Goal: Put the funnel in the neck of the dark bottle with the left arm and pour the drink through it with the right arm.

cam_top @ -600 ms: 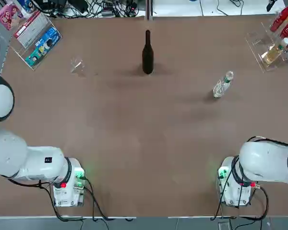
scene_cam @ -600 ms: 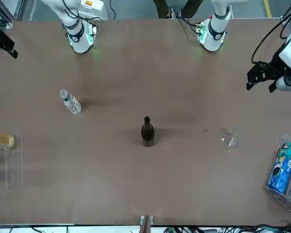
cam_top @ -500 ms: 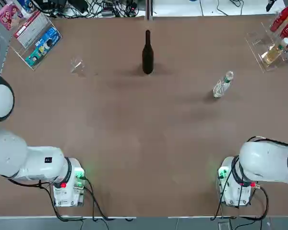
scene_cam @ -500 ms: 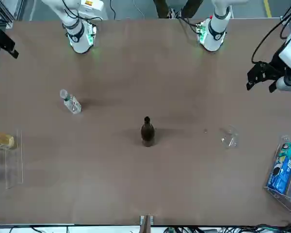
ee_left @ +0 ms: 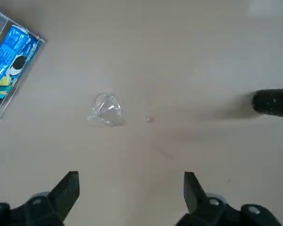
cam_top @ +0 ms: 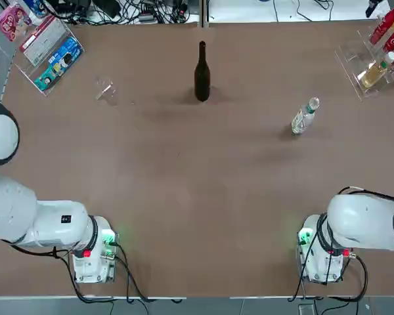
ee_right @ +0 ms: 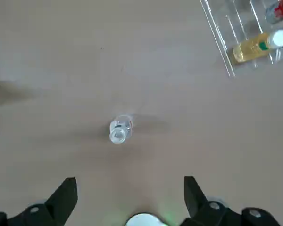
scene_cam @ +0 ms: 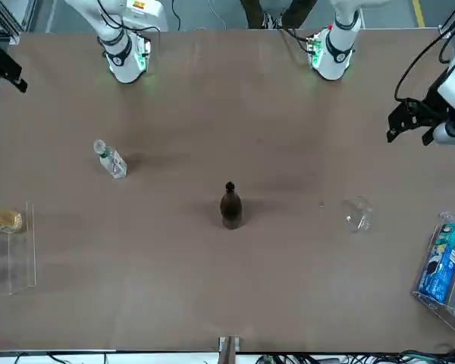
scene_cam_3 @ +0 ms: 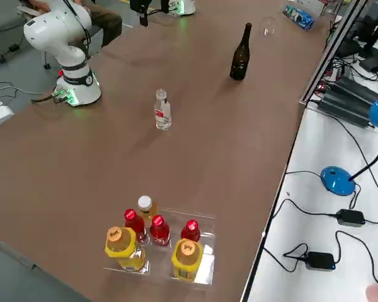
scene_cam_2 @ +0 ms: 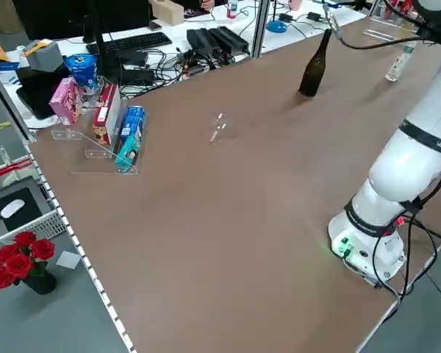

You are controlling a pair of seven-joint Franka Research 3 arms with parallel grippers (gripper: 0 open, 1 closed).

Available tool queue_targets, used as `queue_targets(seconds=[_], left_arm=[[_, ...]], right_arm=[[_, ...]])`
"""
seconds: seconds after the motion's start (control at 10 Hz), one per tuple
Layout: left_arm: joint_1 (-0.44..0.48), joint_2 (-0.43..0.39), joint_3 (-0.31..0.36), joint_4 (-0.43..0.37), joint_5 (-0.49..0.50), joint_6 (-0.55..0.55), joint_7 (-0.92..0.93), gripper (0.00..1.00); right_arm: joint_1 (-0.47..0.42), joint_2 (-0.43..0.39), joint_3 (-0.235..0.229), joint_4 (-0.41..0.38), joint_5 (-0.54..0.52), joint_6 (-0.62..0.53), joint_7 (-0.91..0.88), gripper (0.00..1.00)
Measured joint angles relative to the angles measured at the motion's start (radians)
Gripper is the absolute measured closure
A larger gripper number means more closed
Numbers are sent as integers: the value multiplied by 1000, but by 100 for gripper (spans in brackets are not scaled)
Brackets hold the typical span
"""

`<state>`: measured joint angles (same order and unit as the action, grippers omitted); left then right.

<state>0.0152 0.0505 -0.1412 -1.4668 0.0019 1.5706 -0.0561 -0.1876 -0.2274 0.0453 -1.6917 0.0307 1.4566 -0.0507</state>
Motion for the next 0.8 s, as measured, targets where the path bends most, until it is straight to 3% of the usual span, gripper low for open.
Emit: queue_targets(seconds=[0.3,0.5,0.8], left_arm=[[13,76,1,-44,114,25,0,2],[18,109,1,-181,207,167,-18,1],[59,139,3,-359,221,408,-79,1]], right_arm=[[0,-2,-25,-11,2,2,-42,0],[0,-3,-24,-11,2,-9,-47,0],[0,-4,-24,-11,2,-17,-53,0]])
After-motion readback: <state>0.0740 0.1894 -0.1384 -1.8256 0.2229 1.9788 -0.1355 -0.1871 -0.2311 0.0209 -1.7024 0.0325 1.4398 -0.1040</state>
